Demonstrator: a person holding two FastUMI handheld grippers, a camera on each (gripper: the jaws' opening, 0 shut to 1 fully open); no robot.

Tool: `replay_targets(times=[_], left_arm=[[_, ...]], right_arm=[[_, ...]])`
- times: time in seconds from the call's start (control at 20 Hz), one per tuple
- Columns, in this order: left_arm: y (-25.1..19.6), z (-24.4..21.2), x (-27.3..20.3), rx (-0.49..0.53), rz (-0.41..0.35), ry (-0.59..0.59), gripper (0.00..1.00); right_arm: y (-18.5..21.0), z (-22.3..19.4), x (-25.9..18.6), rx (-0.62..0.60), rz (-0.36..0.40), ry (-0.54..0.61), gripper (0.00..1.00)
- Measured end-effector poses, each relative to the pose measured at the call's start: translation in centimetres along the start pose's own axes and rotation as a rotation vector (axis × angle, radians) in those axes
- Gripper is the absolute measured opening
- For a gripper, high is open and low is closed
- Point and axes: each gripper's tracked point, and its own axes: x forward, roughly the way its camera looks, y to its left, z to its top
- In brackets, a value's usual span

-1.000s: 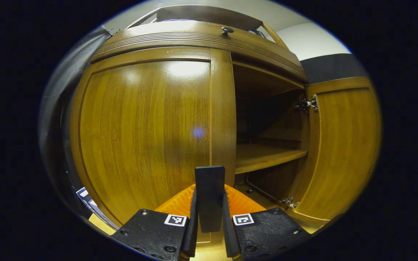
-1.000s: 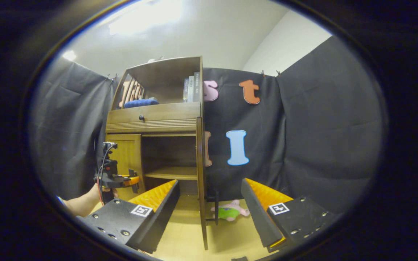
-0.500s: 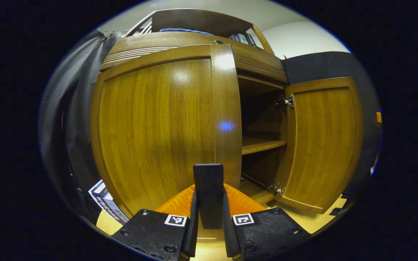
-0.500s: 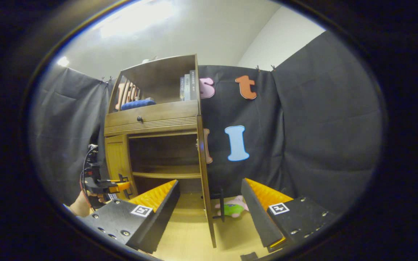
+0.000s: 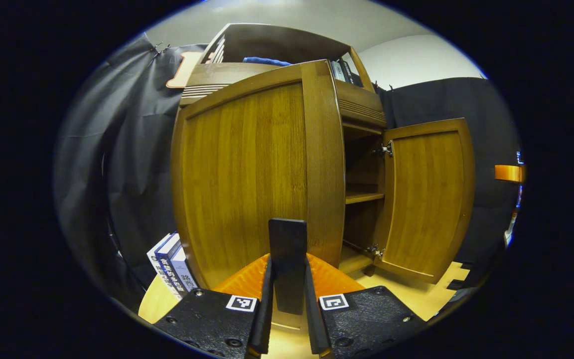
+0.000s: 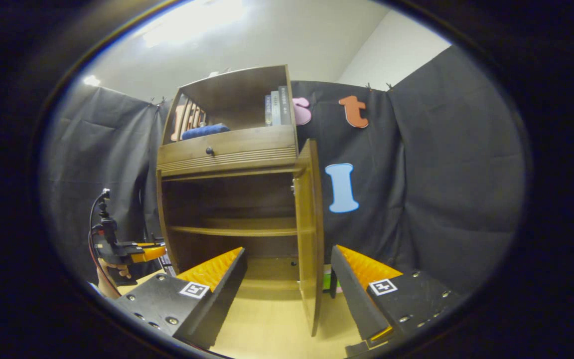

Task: Open the right door of the double-door shoe cabinet with the right hand, and open the left door with the left hand.

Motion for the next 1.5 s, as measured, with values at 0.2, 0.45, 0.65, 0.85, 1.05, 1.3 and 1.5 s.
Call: replay_targets(times=[0.2, 0.45, 0.65, 0.85, 1.05, 1.3, 1.5], left_arm=[[1.4, -0.6, -2.0, -0.019, 0.013, 0.003, 0.32], [3.5, -0.5, -4.3, 0.0, 0.076, -0.003, 0.27], [5.0, -0.6, -5.5, 0.037, 0.126, -0.014, 0.23], [6.7, -0.5, -6.8, 0.053, 0.181, -0.028, 0.19], [9.1, -0.4, -8.0, 0.06, 0.244, -0.041, 0.13], [12.7, -0.2, -9.5, 0.067, 0.332, -0.046, 0.04], [15.0, -0.4, -10.3, 0.031, 0.313, -0.039, 0.01]], right_arm=[[3.1, -1.1, 0.5, -0.013, 0.043, 0.007, 1.0], [5.8, -2.9, 1.4, -0.006, 0.086, 0.007, 1.0], [7.5, -3.8, 2.1, 0.017, 0.117, 0.002, 1.0], [8.4, -4.9, 2.9, 0.014, 0.128, 0.01, 1.0], [8.8, -5.3, 3.1, 0.007, 0.122, 0.01, 1.0], [9.5, -5.2, 3.6, 0.023, 0.124, -0.007, 1.0], [9.5, -5.5, 4.2, 0.038, 0.107, -0.009, 1.0]])
